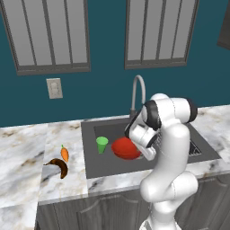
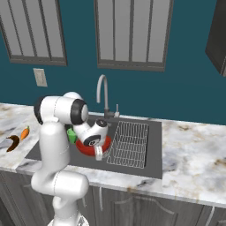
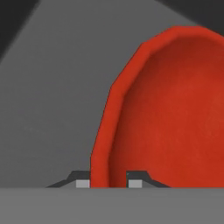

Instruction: Remove the carrot and banana from the sink. Then move the bowl and cup from the counter to the sink for washing.

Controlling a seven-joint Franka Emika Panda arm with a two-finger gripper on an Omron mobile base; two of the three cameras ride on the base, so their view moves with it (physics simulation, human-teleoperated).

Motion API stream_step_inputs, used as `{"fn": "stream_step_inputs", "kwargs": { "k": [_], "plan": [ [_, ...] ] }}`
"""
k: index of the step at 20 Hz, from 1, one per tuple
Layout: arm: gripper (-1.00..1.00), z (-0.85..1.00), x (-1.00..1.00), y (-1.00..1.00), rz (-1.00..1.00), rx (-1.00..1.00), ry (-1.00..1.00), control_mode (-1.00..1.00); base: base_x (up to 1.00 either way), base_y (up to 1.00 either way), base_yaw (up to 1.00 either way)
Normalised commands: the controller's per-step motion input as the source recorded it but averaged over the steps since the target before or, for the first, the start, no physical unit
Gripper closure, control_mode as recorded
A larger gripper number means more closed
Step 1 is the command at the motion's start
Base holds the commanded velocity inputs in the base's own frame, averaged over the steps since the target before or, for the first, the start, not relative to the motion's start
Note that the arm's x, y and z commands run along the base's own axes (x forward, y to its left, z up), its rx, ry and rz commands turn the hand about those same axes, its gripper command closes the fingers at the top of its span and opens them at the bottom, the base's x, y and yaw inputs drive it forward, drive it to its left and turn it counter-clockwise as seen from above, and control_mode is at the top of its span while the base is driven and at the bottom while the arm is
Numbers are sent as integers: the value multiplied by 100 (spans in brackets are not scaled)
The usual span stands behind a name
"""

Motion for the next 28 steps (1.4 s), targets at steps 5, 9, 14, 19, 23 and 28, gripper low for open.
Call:
{"fn": "stream_step_inputs", "kwargs": {
  "k": [5,9,14,19,23,28],
  "plan": [
    [100,-20,12,0,5,0,0,-100,0,0,0],
    [100,-16,8,0,4,0,0,-100,0,0,0],
    [100,-14,6,0,4,0,0,-100,0,0,0],
    [100,-11,5,0,2,1,0,-100,0,0,0],
    [100,-8,2,0,2,2,0,-100,0,0,0],
    [100,-6,1,0,1,3,0,-100,0,0,0]
  ]
}}
